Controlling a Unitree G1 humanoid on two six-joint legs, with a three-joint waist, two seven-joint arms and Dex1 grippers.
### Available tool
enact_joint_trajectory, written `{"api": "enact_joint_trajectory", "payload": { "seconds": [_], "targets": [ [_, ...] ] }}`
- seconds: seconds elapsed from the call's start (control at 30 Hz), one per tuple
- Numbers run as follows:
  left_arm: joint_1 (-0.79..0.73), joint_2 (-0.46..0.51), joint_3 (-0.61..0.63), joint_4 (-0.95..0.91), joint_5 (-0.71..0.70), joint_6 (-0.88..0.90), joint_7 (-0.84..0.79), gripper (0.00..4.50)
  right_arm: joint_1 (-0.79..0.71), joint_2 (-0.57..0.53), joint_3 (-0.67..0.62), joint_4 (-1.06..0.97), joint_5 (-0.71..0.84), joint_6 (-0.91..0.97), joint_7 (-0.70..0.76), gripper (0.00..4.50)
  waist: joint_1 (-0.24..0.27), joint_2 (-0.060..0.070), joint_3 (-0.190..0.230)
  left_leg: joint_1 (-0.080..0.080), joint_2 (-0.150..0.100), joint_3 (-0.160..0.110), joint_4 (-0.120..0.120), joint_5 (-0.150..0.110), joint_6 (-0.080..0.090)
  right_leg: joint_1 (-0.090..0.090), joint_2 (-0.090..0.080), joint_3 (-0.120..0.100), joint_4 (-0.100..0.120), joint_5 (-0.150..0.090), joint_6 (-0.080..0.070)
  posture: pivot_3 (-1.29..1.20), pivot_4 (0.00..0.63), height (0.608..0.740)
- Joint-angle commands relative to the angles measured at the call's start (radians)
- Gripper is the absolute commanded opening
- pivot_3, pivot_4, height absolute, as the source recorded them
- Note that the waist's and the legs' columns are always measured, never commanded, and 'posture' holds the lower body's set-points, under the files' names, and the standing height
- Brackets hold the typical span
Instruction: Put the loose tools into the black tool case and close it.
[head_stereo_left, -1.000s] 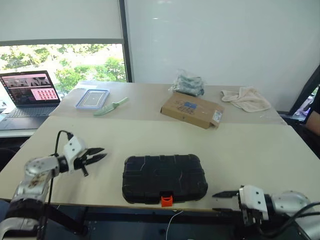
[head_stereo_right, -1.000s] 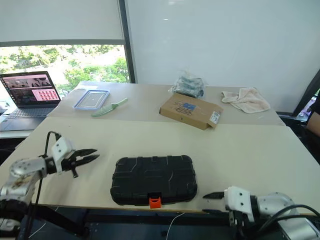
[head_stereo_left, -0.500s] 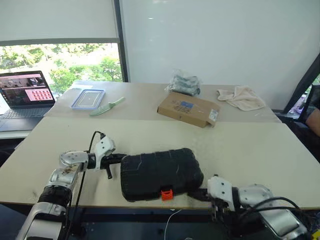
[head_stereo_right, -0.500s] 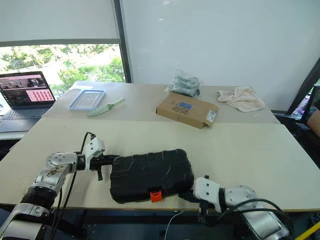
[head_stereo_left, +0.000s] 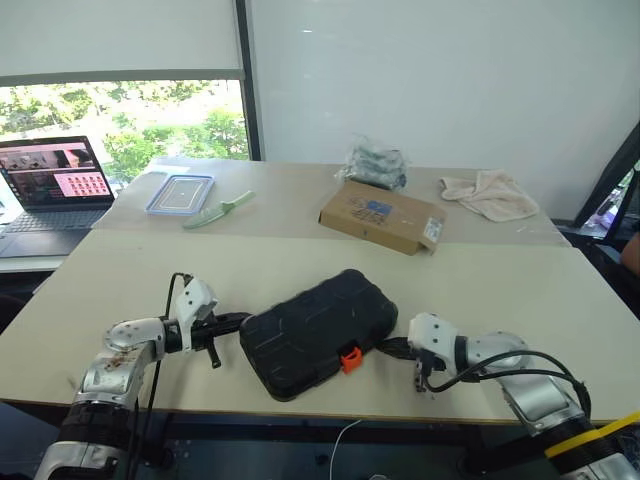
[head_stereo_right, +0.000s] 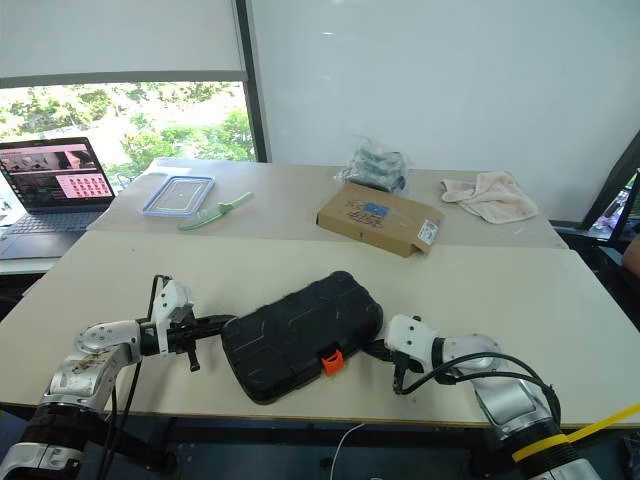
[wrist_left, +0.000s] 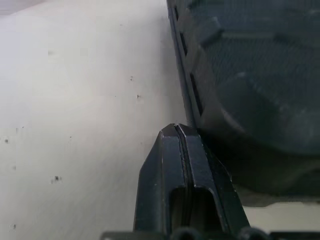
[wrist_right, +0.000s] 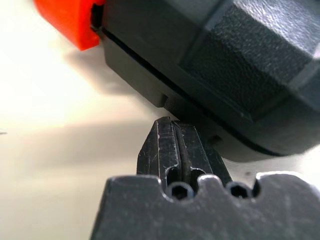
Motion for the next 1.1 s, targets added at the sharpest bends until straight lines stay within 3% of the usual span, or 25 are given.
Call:
{"api": "enact_joint_trajectory", "payload": {
  "seconds": [0.03,0.2,0.23,0.33,0.47,0.5,0.77,1.1],
  "targets": [
    [-0.070,0.012,0.065,-0.062,-0.061,0.047,0.031,0.00,0.096,-0.038,-0.114,-0.155,0.128,0.121,0.011,0.61,0.004,0.000,0.000,0.000,0.000,0.000,0.000,0.000,0.000,0.000,0.000,0.000,0.000,0.000,0.000,0.00,0.150,0.740],
    [-0.167,0.004,0.008,-0.095,-0.078,0.095,-0.033,0.00,0.285,-0.071,-0.141,-0.356,0.175,0.190,0.012,2.15,0.008,0.000,0.000,-0.001,-0.001,-0.002,0.000,0.000,0.000,0.000,-0.001,-0.002,0.000,0.000,0.000,0.00,0.150,0.740],
    [-0.189,-0.004,-0.026,-0.095,-0.064,0.090,-0.054,0.00,0.319,-0.061,-0.142,-0.388,0.173,0.184,-0.001,2.15,0.008,0.000,0.000,-0.001,-0.001,-0.002,0.000,0.000,0.000,0.001,0.000,-0.002,-0.001,0.000,0.000,0.00,0.150,0.740],
    [-0.233,-0.036,-0.114,-0.086,-0.026,0.071,-0.097,0.00,0.360,-0.024,-0.140,-0.436,0.162,0.188,-0.050,1.56,0.003,0.000,0.000,0.000,-0.003,-0.001,0.001,0.000,0.000,0.002,0.000,-0.001,-0.001,0.000,0.001,0.00,0.150,0.740],
    [-0.254,-0.055,-0.218,-0.052,0.062,-0.027,-0.148,0.00,0.377,-0.007,-0.117,-0.465,0.134,0.192,-0.075,0.10,-0.006,0.000,0.000,0.001,-0.003,-0.001,0.001,-0.001,0.002,0.002,0.002,0.002,-0.001,0.000,0.001,0.00,0.150,0.740],
    [-0.261,-0.064,-0.236,-0.040,0.075,-0.037,-0.148,0.00,0.378,-0.003,-0.107,-0.466,0.120,0.185,-0.081,0.02,-0.006,0.000,0.000,0.001,-0.003,-0.001,0.001,-0.003,0.005,0.002,0.002,0.002,-0.001,0.000,0.001,0.00,0.150,0.740],
    [-0.283,-0.120,-0.302,0.036,0.164,-0.032,-0.101,0.00,0.320,0.045,-0.035,-0.454,0.052,0.175,-0.124,0.02,0.000,0.000,0.000,0.001,-0.002,-0.001,0.001,-0.003,0.005,0.002,0.002,0.001,0.000,0.000,0.000,0.00,0.150,0.740],
    [-0.267,-0.117,-0.332,0.068,0.220,-0.004,-0.079,0.00,0.212,0.103,0.030,-0.373,0.002,0.156,-0.133,0.02,0.001,0.000,-0.002,0.008,-0.002,-0.002,0.001,-0.003,0.006,0.008,0.002,0.001,0.000,0.000,0.000,0.00,0.150,0.740]
  ]
}}
